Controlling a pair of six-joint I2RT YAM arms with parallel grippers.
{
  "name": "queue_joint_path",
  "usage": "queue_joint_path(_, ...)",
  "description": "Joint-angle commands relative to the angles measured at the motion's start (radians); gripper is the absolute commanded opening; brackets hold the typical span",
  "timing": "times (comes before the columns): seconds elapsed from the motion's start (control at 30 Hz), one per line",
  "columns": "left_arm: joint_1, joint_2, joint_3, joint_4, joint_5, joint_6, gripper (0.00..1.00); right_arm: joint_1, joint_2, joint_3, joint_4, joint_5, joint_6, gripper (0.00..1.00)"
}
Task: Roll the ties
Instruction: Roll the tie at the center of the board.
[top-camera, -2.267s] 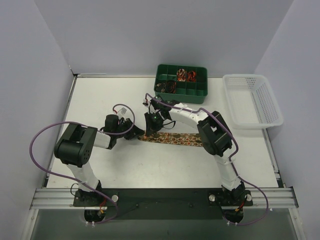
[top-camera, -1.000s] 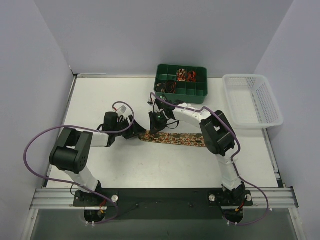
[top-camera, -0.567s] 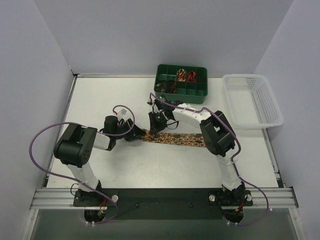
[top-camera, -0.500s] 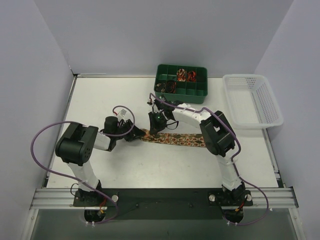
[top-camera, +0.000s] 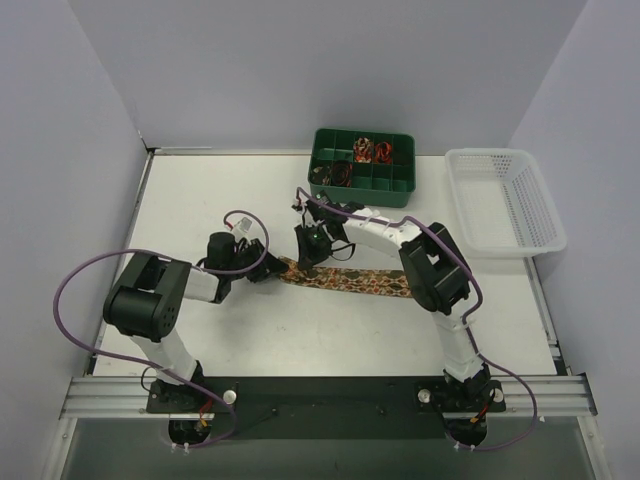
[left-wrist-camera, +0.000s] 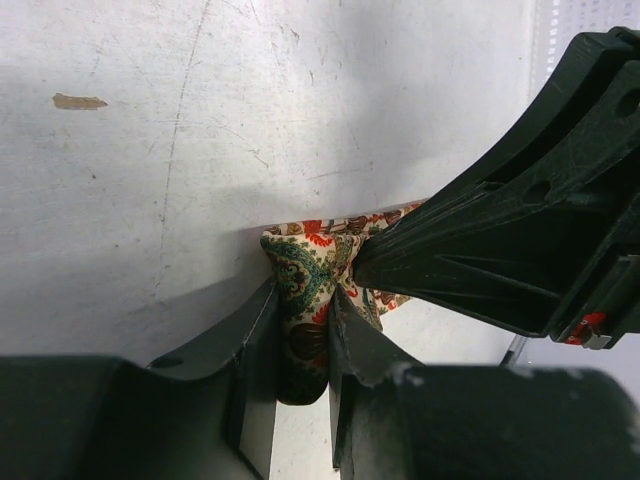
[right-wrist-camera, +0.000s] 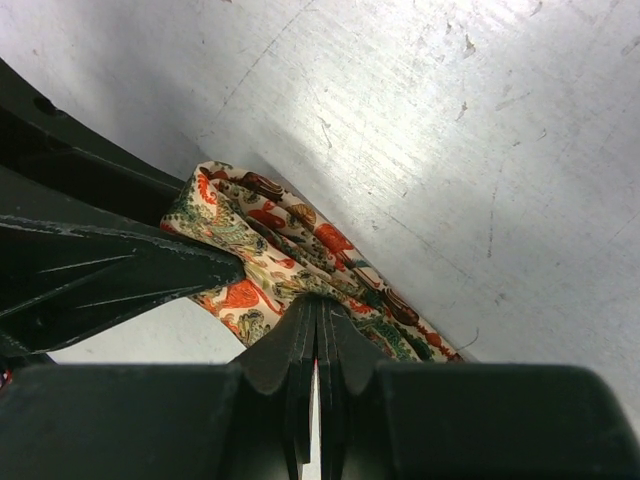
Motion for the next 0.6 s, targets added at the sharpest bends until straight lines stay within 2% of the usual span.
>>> queue_joint_path(0.0, 0.005, -0.082, 0.045, -0.115, -0.080, 0.111, 0.02, 0.008, -0.070, -0.019, -0.056, 0.039, -0.020, 0.01)
queue_joint_path(0.23, 0.003, -0.142, 0.072, -0.270, -0.152, 0.197, 0.02, 0.013, -0.070, -0.023, -0.047, 0.024, -0.020, 0.01)
queue_joint_path(0.57, -0.004, -0.198, 0.112, -0.388, -0.220, 0.278, 0.02, 0.032, -0.044, -0.002, -0.044, 0.010, -0.017, 0.01)
